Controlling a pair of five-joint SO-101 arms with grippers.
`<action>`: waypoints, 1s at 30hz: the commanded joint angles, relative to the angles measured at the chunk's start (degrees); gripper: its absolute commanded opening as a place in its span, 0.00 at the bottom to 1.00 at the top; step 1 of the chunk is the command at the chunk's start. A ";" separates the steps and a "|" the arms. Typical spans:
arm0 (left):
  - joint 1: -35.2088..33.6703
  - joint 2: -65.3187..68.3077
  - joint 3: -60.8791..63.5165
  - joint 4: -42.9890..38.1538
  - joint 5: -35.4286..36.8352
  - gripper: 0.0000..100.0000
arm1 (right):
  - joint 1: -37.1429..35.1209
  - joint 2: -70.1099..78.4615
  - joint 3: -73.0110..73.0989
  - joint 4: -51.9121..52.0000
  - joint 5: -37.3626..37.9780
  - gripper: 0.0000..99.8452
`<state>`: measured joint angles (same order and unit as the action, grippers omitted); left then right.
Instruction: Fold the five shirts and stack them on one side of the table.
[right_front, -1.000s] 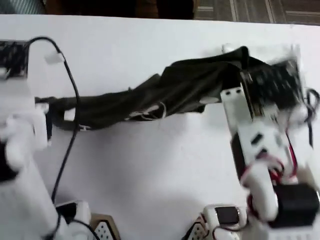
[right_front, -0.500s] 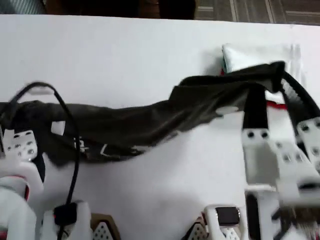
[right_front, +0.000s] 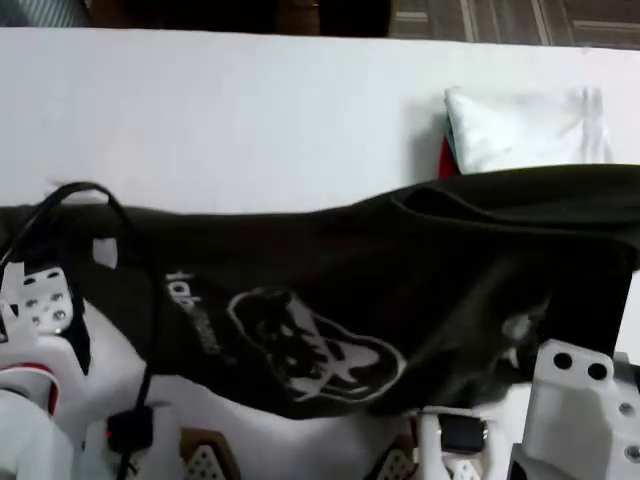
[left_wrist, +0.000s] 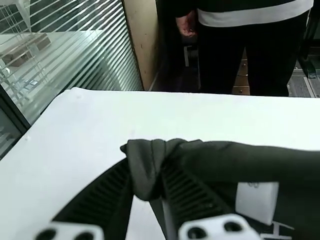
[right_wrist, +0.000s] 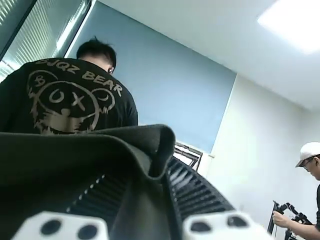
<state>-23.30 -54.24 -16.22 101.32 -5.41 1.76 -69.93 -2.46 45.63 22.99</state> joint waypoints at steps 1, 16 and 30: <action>-0.18 -0.18 0.04 0.70 0.44 0.03 | 0.48 -0.57 -1.32 -1.10 0.62 0.02; -0.18 -11.69 -0.04 0.70 0.44 0.03 | 0.31 -1.19 -11.34 7.16 0.09 0.02; -0.09 0.53 13.58 -12.66 0.44 0.03 | -2.77 10.07 7.12 4.88 0.18 0.02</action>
<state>-23.30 -58.99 -4.97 93.49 -5.41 0.44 -64.22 -0.97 52.48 22.99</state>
